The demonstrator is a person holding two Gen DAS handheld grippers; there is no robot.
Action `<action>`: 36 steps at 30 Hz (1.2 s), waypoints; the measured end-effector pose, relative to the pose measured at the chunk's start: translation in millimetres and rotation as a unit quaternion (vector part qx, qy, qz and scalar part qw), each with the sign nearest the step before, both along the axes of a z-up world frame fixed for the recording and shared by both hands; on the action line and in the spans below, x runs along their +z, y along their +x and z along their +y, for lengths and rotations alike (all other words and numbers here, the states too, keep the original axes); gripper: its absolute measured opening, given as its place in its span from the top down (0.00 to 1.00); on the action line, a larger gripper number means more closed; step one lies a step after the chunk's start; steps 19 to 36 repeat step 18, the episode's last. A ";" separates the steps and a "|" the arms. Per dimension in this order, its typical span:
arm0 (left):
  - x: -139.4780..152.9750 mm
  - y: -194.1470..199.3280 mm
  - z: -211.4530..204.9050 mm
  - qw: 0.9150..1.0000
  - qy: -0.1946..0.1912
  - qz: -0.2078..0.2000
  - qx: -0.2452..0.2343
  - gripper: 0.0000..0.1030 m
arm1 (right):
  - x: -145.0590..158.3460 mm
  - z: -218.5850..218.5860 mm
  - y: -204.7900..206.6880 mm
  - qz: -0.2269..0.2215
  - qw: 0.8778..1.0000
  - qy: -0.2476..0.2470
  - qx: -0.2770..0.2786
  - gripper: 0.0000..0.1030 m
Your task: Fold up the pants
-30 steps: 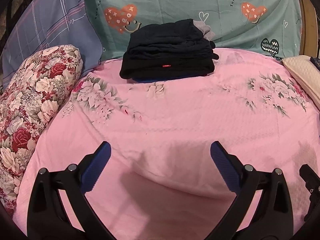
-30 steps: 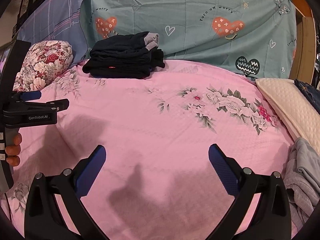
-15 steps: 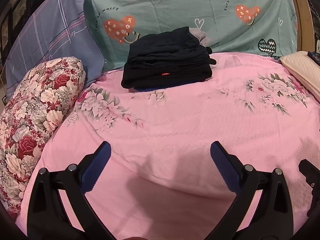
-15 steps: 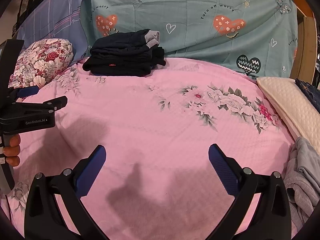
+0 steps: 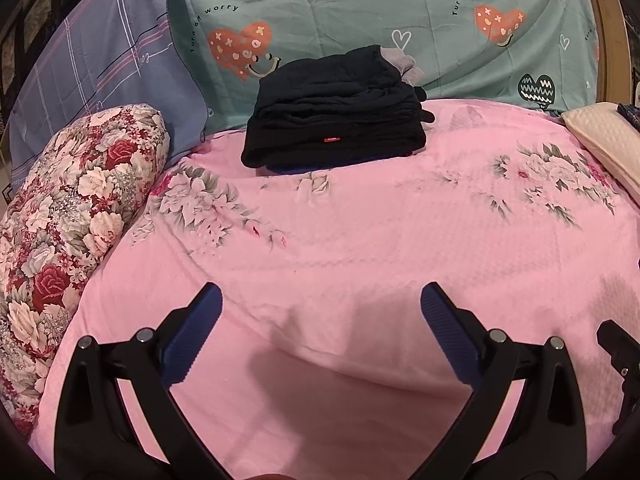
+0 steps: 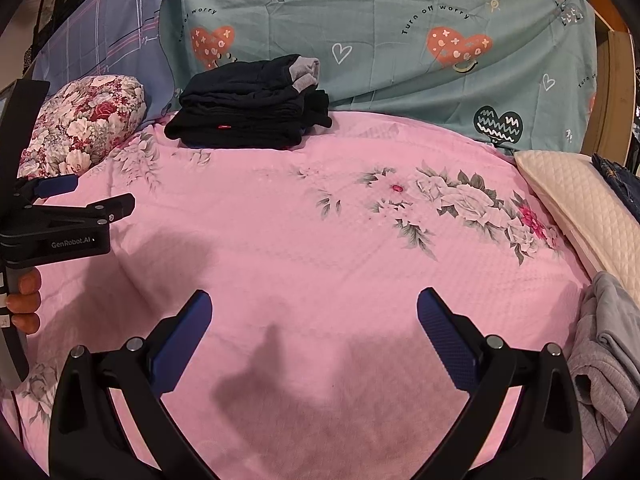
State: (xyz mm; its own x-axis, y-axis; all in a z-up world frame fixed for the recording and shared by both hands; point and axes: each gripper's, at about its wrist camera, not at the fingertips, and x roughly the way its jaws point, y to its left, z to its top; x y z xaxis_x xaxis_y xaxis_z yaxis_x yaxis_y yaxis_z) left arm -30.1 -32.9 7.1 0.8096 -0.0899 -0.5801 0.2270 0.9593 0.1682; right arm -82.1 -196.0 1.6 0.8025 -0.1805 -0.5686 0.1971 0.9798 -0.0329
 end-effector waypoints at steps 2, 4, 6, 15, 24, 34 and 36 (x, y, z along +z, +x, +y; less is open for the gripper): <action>-0.8 0.1 -0.7 1.000 0.001 0.001 0.000 0.02 | -0.6 -0.1 0.3 0.001 1.000 0.000 0.000 0.01; -1.4 0.7 -0.9 1.000 0.002 0.003 0.000 0.02 | -1.4 0.0 0.7 0.001 1.000 0.001 0.001 0.01; -1.6 1.2 -1.1 1.000 0.003 0.003 0.000 0.02 | -2.0 0.0 0.8 0.001 1.000 0.001 0.001 0.01; -0.9 0.1 -4.6 1.000 0.002 -0.002 -0.005 0.02 | -2.2 0.5 0.5 0.001 1.000 0.002 0.001 0.01; -1.9 1.9 -4.5 1.000 0.001 0.002 -0.004 0.02 | -2.4 0.9 0.7 0.001 1.000 0.001 0.001 0.01; -1.9 1.9 -4.5 1.000 0.001 0.002 -0.004 0.02 | -2.4 0.9 0.7 0.001 1.000 0.001 0.001 0.01; -1.9 1.9 -4.5 1.000 0.001 0.002 -0.004 0.02 | -2.4 0.9 0.7 0.001 1.000 0.001 0.001 0.01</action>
